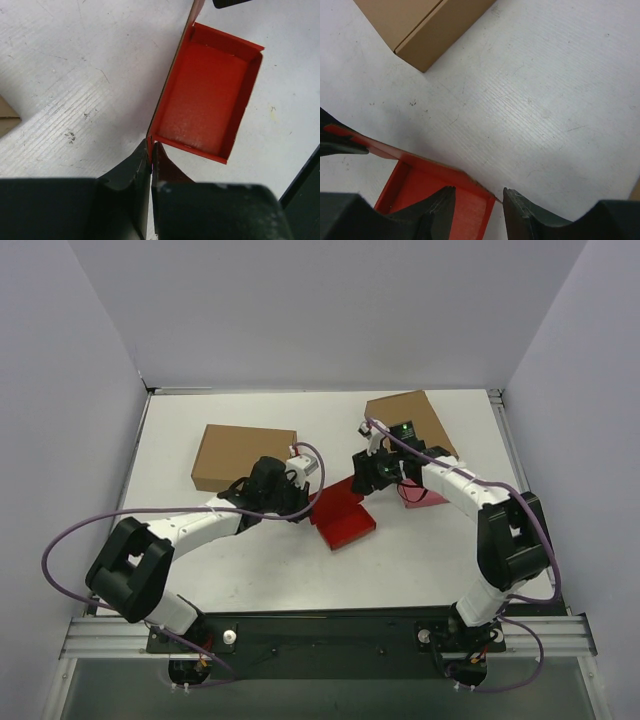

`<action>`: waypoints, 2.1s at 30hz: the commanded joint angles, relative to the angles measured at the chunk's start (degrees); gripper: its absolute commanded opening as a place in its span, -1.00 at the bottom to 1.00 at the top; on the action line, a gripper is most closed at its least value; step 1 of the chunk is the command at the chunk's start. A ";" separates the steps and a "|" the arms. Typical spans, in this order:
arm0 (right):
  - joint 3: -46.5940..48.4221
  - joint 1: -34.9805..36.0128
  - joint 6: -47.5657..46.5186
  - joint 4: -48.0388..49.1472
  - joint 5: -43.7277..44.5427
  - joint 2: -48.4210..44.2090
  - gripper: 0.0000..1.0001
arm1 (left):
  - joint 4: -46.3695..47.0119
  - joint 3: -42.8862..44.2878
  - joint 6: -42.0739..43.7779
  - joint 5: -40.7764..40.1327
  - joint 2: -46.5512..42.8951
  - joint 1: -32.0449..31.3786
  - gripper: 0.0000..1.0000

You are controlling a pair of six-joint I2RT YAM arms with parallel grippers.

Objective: Fold the paper box
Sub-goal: Adjust the paper box at the center of the board.

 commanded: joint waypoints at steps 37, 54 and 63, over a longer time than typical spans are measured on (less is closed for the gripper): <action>1.18 1.71 3.32 -14.74 -5.68 -6.69 -0.32 | -11.55 8.48 15.49 26.31 3.67 8.21 -1.00; 3.29 7.86 5.50 -16.32 9.25 -4.85 -0.91 | -7.87 9.44 11.19 18.32 3.41 7.95 -1.00; 11.02 11.29 15.70 -12.28 34.03 -0.90 -1.00 | -4.08 18.22 -0.40 1.72 9.38 2.86 -1.00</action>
